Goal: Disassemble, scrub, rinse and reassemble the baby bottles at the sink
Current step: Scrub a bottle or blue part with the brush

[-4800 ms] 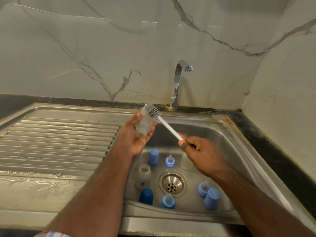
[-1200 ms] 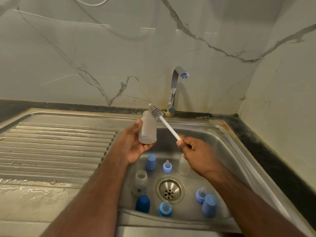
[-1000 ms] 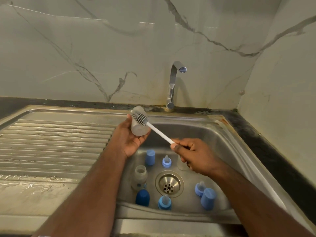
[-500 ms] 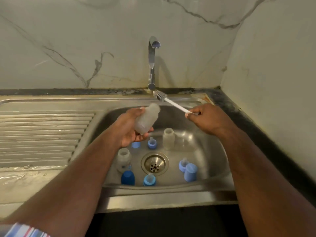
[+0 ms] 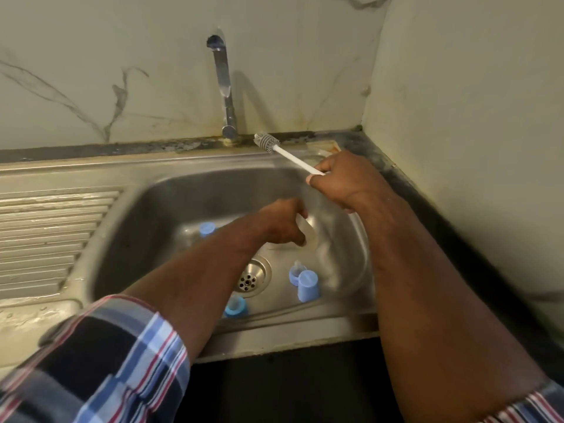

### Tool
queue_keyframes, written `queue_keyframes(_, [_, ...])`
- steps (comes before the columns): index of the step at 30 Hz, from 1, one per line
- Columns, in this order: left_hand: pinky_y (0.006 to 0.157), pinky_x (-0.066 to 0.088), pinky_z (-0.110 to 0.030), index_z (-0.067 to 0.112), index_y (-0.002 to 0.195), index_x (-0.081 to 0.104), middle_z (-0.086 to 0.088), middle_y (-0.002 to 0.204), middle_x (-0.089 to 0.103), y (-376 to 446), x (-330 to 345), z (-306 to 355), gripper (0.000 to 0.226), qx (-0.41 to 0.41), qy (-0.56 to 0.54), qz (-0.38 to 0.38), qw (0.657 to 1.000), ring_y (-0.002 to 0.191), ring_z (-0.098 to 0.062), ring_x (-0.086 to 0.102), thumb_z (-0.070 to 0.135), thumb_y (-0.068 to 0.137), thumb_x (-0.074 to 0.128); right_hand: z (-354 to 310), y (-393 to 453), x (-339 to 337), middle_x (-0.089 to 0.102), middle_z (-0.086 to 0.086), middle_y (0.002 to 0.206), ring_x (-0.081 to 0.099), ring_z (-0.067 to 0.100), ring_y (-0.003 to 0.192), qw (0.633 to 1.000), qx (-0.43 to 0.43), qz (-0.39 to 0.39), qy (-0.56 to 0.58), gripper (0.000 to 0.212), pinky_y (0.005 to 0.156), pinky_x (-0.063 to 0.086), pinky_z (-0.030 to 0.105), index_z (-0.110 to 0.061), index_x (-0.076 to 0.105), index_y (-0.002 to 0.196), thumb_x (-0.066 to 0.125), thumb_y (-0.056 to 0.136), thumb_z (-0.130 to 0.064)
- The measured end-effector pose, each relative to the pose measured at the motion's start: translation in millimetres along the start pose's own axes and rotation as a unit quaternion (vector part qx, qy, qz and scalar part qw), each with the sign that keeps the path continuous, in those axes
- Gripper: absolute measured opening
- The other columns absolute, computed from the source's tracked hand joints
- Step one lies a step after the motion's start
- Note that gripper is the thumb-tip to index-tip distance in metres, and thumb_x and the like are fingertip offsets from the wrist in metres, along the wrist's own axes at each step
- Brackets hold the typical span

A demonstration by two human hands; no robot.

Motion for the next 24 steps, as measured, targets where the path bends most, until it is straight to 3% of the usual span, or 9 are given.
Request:
queue_keyframes(4, [0.081,0.037,-0.025,0.029,0.137,0.053,-0.005,0.128,0.052,11,19,5,0.067,0.018,0.055,-0.011,0.998,0.107,-0.019,0.05,0.026,0.078,0.085,-1,1,1,0.065,-0.003,0.076,0.064,0.018,0.071,1.0,0.003,-0.005,0.006,0.025,0.074,0.059,0.038,-0.021,0.074,0.11,0.065,0.093,-0.036])
queue_keyframes(7, [0.083,0.039,-0.027,0.022,0.143,0.047,-0.008,0.133,0.055,14,29,6,0.075,0.024,0.043,-0.001,0.999,0.119,-0.024,0.054,0.026,0.078,0.086,-3,1,3,0.063,-0.003,0.073,0.062,0.015,0.067,1.0,-0.004,-0.002,0.004,0.026,0.065,0.054,0.031,-0.021,0.074,0.112,0.064,0.093,-0.037])
queue_keyframes(14, [0.085,0.04,-0.029,0.019,0.14,0.05,-0.009,0.132,0.056,18,38,4,0.074,0.034,0.027,0.014,0.999,0.119,-0.026,0.054,0.029,0.076,0.088,-3,3,9,0.06,-0.005,0.074,0.059,0.013,0.066,1.0,-0.004,-0.005,-0.009,0.028,0.054,0.043,0.023,-0.018,0.072,0.116,0.064,0.096,-0.036])
queue_keyframes(17, [0.094,0.046,-0.034,0.021,0.144,0.046,-0.009,0.135,0.055,18,41,4,0.083,0.033,0.023,-0.003,0.999,0.121,-0.027,0.054,0.031,0.074,0.089,-3,4,10,0.058,-0.004,0.073,0.057,0.012,0.062,1.0,-0.001,-0.007,-0.016,0.029,0.051,0.039,0.021,-0.016,0.071,0.117,0.064,0.096,-0.035])
queue_keyframes(24, [0.107,0.047,-0.041,0.02,0.157,0.029,-0.008,0.15,0.048,12,36,-1,0.104,0.013,-0.011,-0.033,0.999,0.131,-0.027,0.053,0.028,0.073,0.091,-5,2,12,0.065,0.004,0.092,0.057,0.013,0.063,0.999,0.0,-0.021,-0.036,0.033,0.061,0.048,0.022,-0.014,0.069,0.123,0.063,0.097,-0.035])
Point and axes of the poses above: each hand's wrist, its own y-axis towards the middle knuckle, its own x-axis out of the palm, z = x × y, the point moved 6 cm from there along y, towards the middle knuckle
